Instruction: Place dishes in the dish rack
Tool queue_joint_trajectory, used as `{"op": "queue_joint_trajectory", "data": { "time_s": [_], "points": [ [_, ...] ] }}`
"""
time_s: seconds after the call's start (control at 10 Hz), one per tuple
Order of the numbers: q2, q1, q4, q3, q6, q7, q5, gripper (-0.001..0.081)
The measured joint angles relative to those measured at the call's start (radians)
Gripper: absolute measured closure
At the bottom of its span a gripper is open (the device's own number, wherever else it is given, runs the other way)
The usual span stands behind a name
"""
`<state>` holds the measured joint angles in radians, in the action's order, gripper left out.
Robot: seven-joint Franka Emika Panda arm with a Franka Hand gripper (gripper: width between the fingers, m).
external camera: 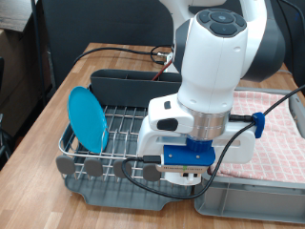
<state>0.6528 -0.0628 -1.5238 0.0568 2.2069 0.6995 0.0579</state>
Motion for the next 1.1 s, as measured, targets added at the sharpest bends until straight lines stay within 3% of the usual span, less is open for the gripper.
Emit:
{"op": "queue_joint_trajectory", "data": {
  "time_s": [0.1,0.2,0.3,0.4,0.6,0.7,0.8,1.1],
  "points": [
    [0.002,0.0,-0.001,0.001,0.003,0.0,0.0,0.0653],
    [0.002,0.0,-0.001,0.002,0.005,0.0,0.0,0.0653],
    [0.002,0.0,-0.002,0.002,0.005,0.0,0.0,0.0472],
    [0.002,0.0,-0.002,0.002,0.005,0.0,0.0,0.0472],
    [0.002,0.0,-0.002,0.002,0.005,0.0,0.0,0.0134],
    [0.002,0.0,-0.001,-0.001,-0.003,-0.002,-0.002,0.0134],
    [0.002,0.001,0.006,-0.006,-0.036,-0.009,-0.014,0.0029],
    [-0.001,0.002,0.047,-0.015,-0.156,-0.022,-0.029,0.001]
  ]
}}
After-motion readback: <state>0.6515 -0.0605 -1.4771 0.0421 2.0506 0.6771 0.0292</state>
